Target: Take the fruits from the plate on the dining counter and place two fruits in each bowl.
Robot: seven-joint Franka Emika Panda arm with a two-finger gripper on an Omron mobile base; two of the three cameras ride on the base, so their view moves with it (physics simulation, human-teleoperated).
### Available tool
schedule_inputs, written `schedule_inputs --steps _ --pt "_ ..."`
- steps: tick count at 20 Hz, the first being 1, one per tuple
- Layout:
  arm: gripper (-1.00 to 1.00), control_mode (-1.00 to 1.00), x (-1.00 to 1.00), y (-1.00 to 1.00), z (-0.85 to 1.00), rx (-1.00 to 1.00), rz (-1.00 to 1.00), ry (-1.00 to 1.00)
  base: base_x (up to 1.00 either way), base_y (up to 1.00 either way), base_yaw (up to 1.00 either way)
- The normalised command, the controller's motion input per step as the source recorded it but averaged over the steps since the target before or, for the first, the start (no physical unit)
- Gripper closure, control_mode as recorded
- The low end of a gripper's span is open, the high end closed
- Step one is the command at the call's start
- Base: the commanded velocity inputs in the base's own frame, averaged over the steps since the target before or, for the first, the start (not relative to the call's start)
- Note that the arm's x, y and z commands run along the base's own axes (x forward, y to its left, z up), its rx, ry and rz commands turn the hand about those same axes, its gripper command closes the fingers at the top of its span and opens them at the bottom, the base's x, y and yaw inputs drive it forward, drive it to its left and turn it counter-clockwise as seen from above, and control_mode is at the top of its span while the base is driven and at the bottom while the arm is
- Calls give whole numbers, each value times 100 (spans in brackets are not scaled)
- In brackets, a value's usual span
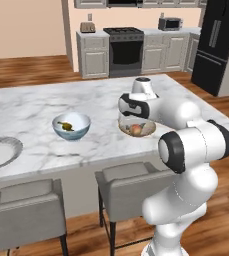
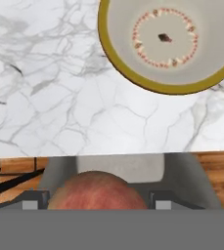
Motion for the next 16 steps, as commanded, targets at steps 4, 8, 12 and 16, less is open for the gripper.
schedule_inputs --steps 4,8,12,16 --pt "100 100 0 0 0 0 0 0 30 -36 0" --pt "100 100 0 0 0 0 0 0 46 -27 5" --pt "100 100 0 0 0 0 0 0 42 -38 10" --pt "100 -100 61 -43 0 7 7 0 0 0 0"
